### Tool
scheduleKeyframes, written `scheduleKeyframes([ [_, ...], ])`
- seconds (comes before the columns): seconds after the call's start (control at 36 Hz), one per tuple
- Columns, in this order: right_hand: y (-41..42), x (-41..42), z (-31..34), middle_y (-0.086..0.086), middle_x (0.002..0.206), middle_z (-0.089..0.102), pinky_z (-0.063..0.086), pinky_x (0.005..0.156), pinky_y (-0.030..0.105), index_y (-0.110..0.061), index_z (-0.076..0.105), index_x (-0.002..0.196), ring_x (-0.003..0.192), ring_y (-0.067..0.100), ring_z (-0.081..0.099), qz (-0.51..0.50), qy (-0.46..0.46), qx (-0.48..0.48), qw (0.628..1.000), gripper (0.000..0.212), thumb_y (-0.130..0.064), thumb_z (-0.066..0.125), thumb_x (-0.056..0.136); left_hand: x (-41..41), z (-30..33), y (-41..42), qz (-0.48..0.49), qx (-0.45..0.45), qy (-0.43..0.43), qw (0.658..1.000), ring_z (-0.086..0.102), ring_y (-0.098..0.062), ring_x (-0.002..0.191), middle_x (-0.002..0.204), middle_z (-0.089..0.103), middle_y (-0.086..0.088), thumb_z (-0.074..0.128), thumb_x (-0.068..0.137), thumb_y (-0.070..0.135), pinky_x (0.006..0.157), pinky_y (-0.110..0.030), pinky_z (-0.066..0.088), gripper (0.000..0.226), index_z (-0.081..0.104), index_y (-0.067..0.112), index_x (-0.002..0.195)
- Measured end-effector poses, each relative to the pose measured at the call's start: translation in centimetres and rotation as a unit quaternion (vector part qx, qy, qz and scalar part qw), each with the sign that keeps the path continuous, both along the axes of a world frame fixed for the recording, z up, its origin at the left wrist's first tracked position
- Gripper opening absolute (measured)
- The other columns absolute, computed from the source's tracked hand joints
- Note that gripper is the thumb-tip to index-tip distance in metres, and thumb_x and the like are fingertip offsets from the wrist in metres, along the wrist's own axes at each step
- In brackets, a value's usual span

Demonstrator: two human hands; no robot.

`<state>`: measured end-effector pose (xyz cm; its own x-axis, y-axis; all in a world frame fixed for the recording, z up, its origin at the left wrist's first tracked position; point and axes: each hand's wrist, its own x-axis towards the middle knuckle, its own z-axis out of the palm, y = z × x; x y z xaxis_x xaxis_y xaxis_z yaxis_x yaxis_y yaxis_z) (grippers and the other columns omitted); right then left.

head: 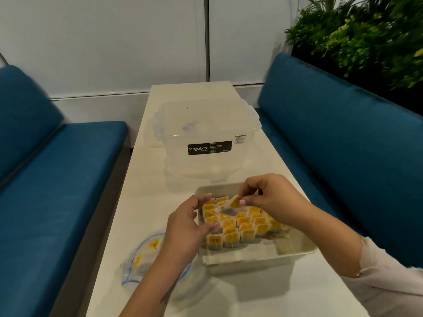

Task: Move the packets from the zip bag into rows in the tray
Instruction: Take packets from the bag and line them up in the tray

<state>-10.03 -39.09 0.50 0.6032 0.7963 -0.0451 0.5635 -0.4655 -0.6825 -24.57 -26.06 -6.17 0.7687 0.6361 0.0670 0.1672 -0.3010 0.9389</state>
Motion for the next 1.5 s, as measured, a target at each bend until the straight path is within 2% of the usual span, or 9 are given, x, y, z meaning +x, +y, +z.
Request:
scheduleKeyframes([
  [0.25, -3.9, 2.2, -3.0, -0.013, 0.082, 0.068, 0.044, 0.067, 0.018, -0.026, 0.071, 0.084, 0.08, 0.005, 0.059, -0.045, -0.056, -0.121, 0.99, 0.006, -0.021, 0.073, 0.081, -0.3, -2.2, 0.4, -0.018, 0.104, 0.085, 0.991, 0.046, 0.002, 0.112, 0.123, 0.053, 0.019, 0.068, 0.079, -0.004, 0.081, 0.006, 0.025, 0.054, 0.057, 0.035, 0.115],
  [0.36, -4.4, 2.5, -5.3, -0.012, 0.075, 0.061, 0.035, 0.054, 0.02, -0.033, 0.055, 0.07, 0.077, 0.012, 0.057, -0.043, -0.11, -0.195, 0.974, 0.021, -0.026, 0.069, 0.083, -0.2, -2.8, 0.3, -0.023, 0.097, 0.099, 0.99, 0.047, -0.003, 0.114, 0.126, 0.053, 0.014, 0.062, 0.08, -0.011, 0.076, 0.008, 0.03, 0.054, 0.06, 0.03, 0.114],
  [0.53, -4.3, 2.6, -8.1, -0.007, 0.085, 0.065, 0.03, 0.052, 0.019, -0.031, 0.06, 0.082, 0.076, 0.013, 0.054, -0.023, -0.15, -0.244, 0.958, 0.006, -0.03, 0.065, 0.085, -0.3, -3.4, 0.3, -0.019, 0.09, 0.103, 0.99, 0.05, -0.007, 0.118, 0.128, 0.055, 0.011, 0.058, 0.081, -0.014, 0.079, 0.003, 0.034, 0.055, 0.061, 0.031, 0.113],
  [0.81, -3.1, 2.8, -9.9, -0.008, 0.091, 0.063, 0.04, 0.059, 0.021, -0.029, 0.068, 0.084, 0.078, 0.012, 0.06, -0.062, -0.146, -0.246, 0.956, 0.008, -0.037, 0.07, 0.082, -0.3, -3.4, 0.2, -0.013, 0.095, 0.108, 0.989, 0.051, -0.007, 0.116, 0.128, 0.055, 0.01, 0.057, 0.081, -0.015, 0.08, -0.001, 0.038, 0.056, 0.061, 0.033, 0.111],
  [1.03, -3.2, 2.8, -10.5, -0.008, 0.093, 0.061, 0.034, 0.054, 0.018, -0.03, 0.067, 0.085, 0.078, 0.011, 0.058, -0.07, -0.139, -0.239, 0.958, 0.007, -0.036, 0.069, 0.083, -0.3, -3.3, 0.2, -0.011, 0.098, 0.114, 0.989, 0.05, -0.006, 0.116, 0.128, 0.055, 0.01, 0.058, 0.081, -0.015, 0.077, 0.005, 0.037, 0.054, 0.062, 0.029, 0.111],
  [1.14, -3.1, 2.8, -10.2, -0.008, 0.094, 0.062, 0.037, 0.057, 0.018, -0.028, 0.069, 0.088, 0.079, 0.011, 0.058, -0.073, -0.119, -0.229, 0.963, 0.007, -0.032, 0.07, 0.082, -0.3, -3.1, 0.2, -0.013, 0.1, 0.114, 0.988, 0.051, -0.007, 0.115, 0.127, 0.055, 0.01, 0.059, 0.081, -0.014, 0.082, -0.002, 0.039, 0.053, 0.062, 0.031, 0.11],
  [1.28, -3.1, 2.9, -9.8, -0.008, 0.098, 0.061, 0.043, 0.064, 0.02, -0.029, 0.068, 0.089, 0.082, 0.011, 0.057, -0.067, -0.109, -0.222, 0.967, 0.01, -0.03, 0.073, 0.081, -0.5, -2.5, 0.2, -0.012, 0.117, 0.105, 0.987, 0.051, -0.008, 0.117, 0.127, 0.057, 0.011, 0.063, 0.08, -0.01, 0.1, -0.024, 0.043, 0.049, 0.062, 0.032, 0.106],
  [1.42, -2.9, 2.6, -8.8, -0.011, 0.091, 0.056, 0.04, 0.06, 0.02, -0.031, 0.06, 0.081, 0.078, 0.009, 0.054, -0.065, -0.098, -0.199, 0.973, 0.016, -0.032, 0.076, 0.076, -1.5, -1.4, 1.3, 0.021, 0.146, 0.094, 0.985, 0.049, 0.003, 0.105, 0.118, 0.056, 0.02, 0.057, 0.084, -0.009, 0.084, 0.005, 0.029, 0.049, 0.06, 0.038, 0.096],
  [1.5, -2.2, 2.1, -7.7, -0.013, 0.081, 0.052, 0.038, 0.057, 0.019, -0.031, 0.059, 0.081, 0.071, 0.007, 0.051, -0.059, -0.087, -0.174, 0.979, 0.018, -0.032, 0.076, 0.076, -3.1, -0.8, 2.8, 0.058, 0.132, 0.086, 0.986, 0.049, 0.002, 0.105, 0.116, 0.057, 0.021, 0.054, 0.087, -0.008, 0.083, 0.002, 0.03, 0.045, 0.062, 0.036, 0.097],
])
